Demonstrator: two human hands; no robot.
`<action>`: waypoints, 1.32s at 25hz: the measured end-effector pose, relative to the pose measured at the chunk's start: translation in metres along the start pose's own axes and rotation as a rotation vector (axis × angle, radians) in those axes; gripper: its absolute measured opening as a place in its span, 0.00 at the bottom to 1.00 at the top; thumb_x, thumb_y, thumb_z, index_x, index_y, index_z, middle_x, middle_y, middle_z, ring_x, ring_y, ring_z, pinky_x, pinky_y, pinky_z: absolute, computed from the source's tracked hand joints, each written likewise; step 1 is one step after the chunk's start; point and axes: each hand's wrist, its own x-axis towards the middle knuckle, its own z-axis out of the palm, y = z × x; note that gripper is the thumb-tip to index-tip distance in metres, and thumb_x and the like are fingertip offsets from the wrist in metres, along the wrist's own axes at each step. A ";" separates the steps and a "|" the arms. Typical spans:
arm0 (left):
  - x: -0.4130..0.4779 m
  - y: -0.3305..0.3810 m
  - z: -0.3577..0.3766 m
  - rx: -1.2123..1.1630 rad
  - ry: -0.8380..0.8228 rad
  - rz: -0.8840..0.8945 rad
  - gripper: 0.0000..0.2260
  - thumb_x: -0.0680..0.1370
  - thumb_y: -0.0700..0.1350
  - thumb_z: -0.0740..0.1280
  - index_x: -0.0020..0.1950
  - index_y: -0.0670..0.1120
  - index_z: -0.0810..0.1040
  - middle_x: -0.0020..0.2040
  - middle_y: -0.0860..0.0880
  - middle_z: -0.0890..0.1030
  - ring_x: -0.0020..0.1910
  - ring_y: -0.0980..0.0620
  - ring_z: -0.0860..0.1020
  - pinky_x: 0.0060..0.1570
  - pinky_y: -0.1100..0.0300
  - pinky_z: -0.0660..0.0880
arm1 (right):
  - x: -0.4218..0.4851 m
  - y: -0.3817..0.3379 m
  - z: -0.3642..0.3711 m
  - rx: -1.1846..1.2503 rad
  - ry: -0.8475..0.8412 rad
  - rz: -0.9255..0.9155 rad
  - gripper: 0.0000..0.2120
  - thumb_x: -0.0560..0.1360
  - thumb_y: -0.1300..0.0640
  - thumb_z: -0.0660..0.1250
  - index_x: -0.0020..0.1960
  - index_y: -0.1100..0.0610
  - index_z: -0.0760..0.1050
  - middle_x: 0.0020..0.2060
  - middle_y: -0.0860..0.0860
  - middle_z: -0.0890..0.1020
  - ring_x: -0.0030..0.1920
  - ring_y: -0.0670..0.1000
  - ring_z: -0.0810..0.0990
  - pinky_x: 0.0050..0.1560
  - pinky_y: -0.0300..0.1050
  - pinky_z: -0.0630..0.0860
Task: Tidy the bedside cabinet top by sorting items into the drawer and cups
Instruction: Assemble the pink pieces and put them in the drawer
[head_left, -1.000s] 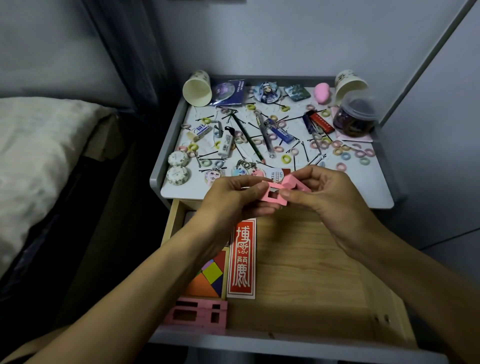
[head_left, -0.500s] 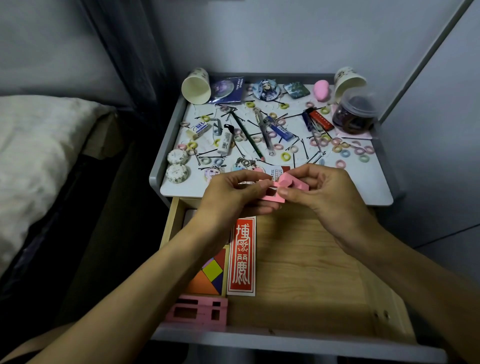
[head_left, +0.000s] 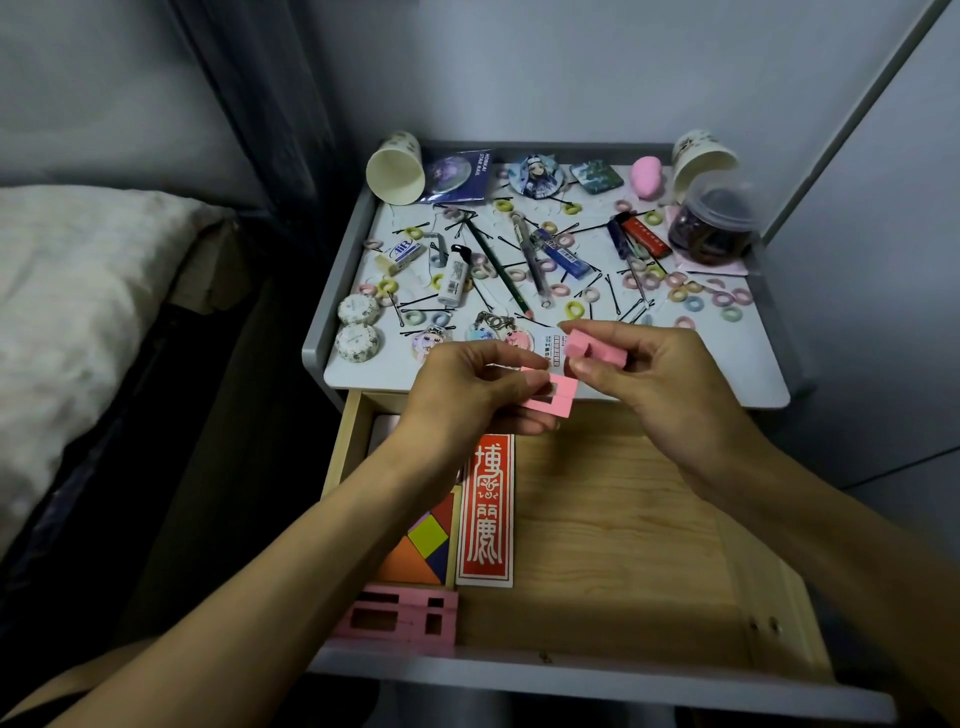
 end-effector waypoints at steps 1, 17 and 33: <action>0.000 0.000 0.000 0.007 0.000 0.000 0.05 0.77 0.33 0.66 0.49 0.38 0.80 0.40 0.41 0.85 0.32 0.48 0.83 0.34 0.63 0.80 | 0.000 -0.001 0.000 0.025 -0.021 0.008 0.17 0.75 0.63 0.70 0.62 0.53 0.79 0.53 0.44 0.84 0.55 0.41 0.81 0.56 0.36 0.78; 0.001 -0.002 0.002 -0.022 0.004 -0.032 0.05 0.78 0.33 0.65 0.51 0.37 0.79 0.40 0.39 0.84 0.32 0.48 0.83 0.34 0.62 0.81 | -0.003 0.005 0.001 -0.050 -0.118 -0.009 0.13 0.74 0.62 0.71 0.57 0.50 0.81 0.48 0.47 0.86 0.50 0.45 0.84 0.53 0.44 0.80; 0.002 -0.008 0.001 0.017 -0.044 -0.035 0.07 0.78 0.34 0.67 0.55 0.37 0.79 0.42 0.38 0.85 0.36 0.43 0.84 0.36 0.60 0.82 | -0.005 0.002 0.010 -0.317 -0.065 -0.155 0.13 0.77 0.57 0.67 0.62 0.52 0.79 0.50 0.42 0.82 0.50 0.36 0.80 0.49 0.25 0.73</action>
